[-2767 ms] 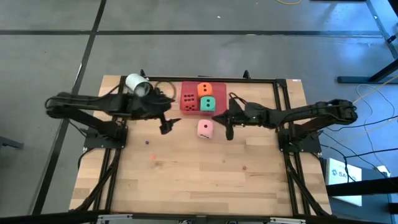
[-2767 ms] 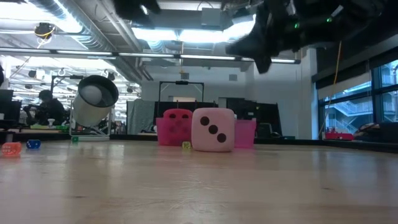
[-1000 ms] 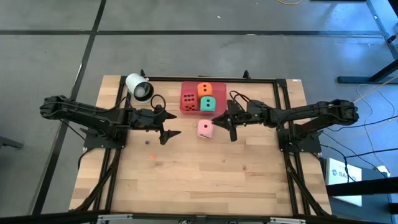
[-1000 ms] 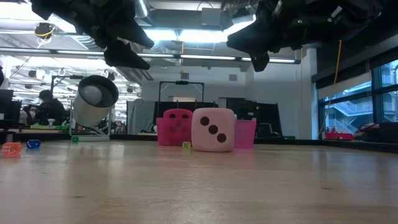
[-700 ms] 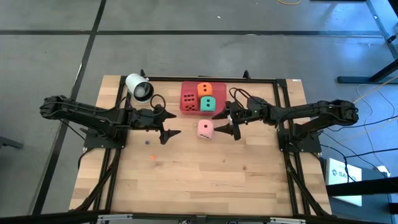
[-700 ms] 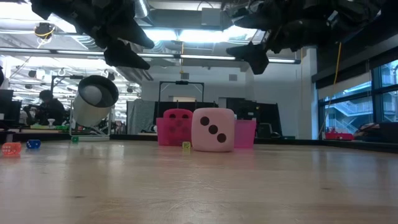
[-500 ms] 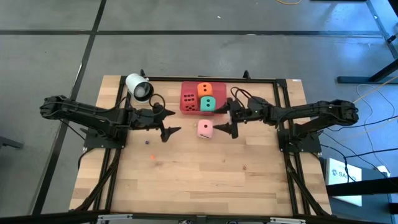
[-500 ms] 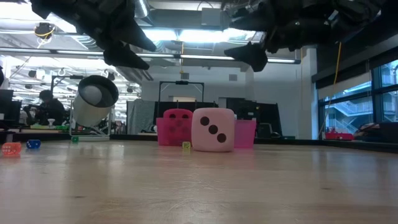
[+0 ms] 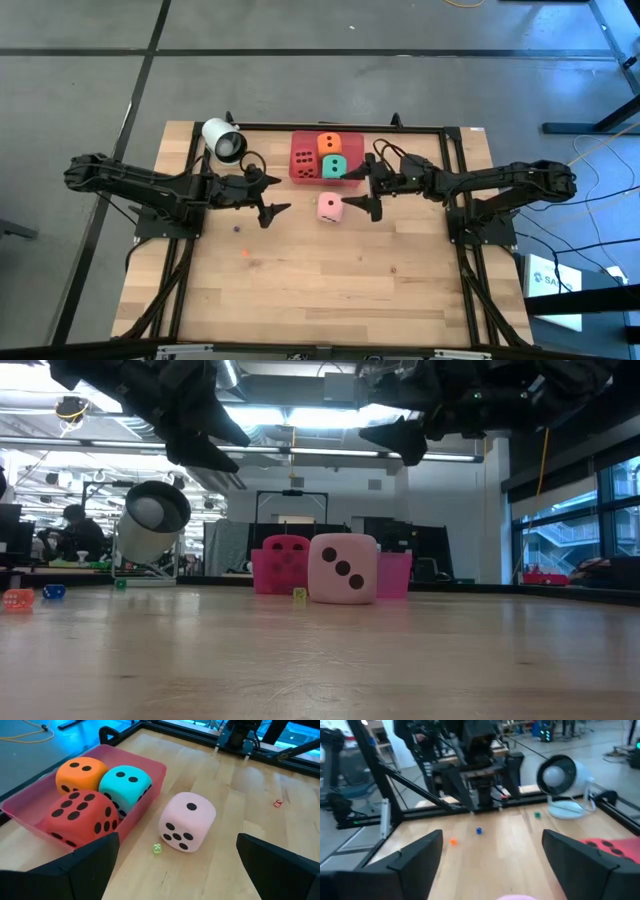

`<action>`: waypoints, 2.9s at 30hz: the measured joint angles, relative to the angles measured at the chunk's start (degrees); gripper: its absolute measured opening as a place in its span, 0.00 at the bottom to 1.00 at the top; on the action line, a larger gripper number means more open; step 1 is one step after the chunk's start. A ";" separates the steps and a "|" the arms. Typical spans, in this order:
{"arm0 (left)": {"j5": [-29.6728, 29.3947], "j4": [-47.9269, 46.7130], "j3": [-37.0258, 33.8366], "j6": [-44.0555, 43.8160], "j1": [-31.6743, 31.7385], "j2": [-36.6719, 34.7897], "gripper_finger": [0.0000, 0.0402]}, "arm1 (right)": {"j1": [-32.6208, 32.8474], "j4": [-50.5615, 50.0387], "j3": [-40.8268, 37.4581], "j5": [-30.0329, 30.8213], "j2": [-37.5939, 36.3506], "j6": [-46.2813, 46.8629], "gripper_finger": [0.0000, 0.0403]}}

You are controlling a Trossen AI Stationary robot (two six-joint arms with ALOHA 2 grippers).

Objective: Pick & Place Dice
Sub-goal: Put the pink die into the pink bin

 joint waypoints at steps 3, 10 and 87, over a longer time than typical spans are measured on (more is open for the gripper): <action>0.01 -0.20 0.00 0.33 0.00 0.00 1.00 | 0.02 1.00 0.02 -0.16 0.00 1.24 0.93; 0.01 -0.22 0.00 0.35 -0.01 0.00 1.00 | 0.04 0.42 1.98 -0.76 0.00 1.02 0.98; -2.33 11.62 -4.79 7.85 -0.02 2.45 1.00 | 6.89 -31.35 16.81 16.72 20.02 -8.99 0.96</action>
